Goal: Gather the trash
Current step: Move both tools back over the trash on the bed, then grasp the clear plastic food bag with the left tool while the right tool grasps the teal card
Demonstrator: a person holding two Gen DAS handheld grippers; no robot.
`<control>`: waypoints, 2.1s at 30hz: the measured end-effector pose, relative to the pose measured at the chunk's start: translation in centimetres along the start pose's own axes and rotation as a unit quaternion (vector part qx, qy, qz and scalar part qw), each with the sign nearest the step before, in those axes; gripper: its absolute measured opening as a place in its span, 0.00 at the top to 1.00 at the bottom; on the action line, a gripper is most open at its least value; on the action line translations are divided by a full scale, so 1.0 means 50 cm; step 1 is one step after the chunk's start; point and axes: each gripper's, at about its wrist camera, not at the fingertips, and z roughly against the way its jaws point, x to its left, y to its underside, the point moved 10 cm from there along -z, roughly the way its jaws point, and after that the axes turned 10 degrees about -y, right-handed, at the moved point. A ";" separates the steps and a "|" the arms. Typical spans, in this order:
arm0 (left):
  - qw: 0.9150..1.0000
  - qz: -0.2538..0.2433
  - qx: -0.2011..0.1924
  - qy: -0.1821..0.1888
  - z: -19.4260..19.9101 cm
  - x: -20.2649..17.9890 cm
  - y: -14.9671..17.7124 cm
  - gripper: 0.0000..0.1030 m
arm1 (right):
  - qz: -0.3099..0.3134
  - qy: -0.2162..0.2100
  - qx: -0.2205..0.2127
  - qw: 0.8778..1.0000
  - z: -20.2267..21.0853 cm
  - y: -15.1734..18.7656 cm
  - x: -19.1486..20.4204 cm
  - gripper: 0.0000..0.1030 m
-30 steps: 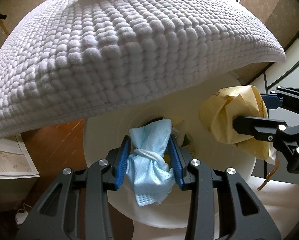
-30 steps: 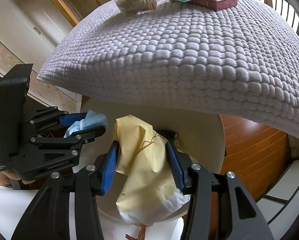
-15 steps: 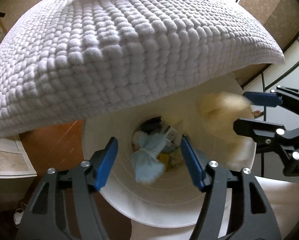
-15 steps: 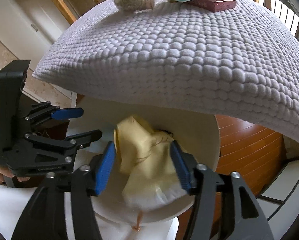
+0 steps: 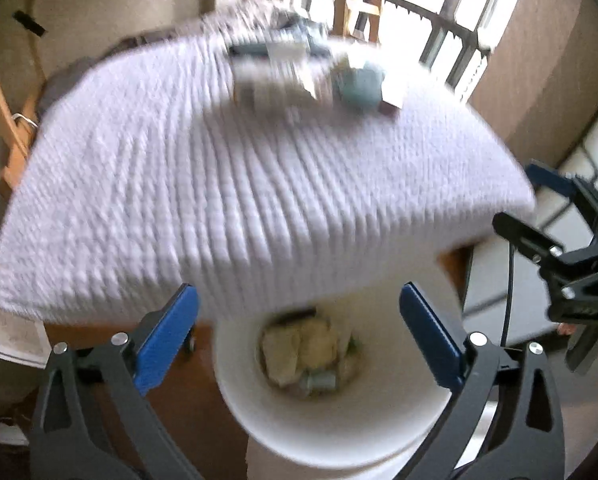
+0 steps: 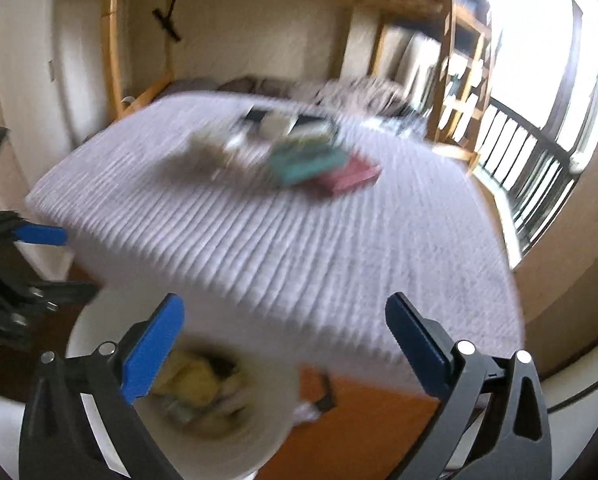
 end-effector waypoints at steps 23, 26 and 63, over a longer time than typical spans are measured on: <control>0.997 0.003 -0.038 -0.060 -0.128 -0.015 -0.231 0.02 | 0.080 -0.058 0.023 0.995 -0.233 -0.206 -0.113 0.04; 0.998 0.025 -0.029 -0.048 -0.146 -0.008 -0.239 0.02 | 0.072 -0.073 0.028 0.994 -0.256 -0.212 -0.115 0.04; 0.999 0.020 -0.026 -0.041 -0.148 0.003 -0.260 0.26 | 0.031 -0.131 0.044 0.990 -0.246 -0.186 -0.095 0.13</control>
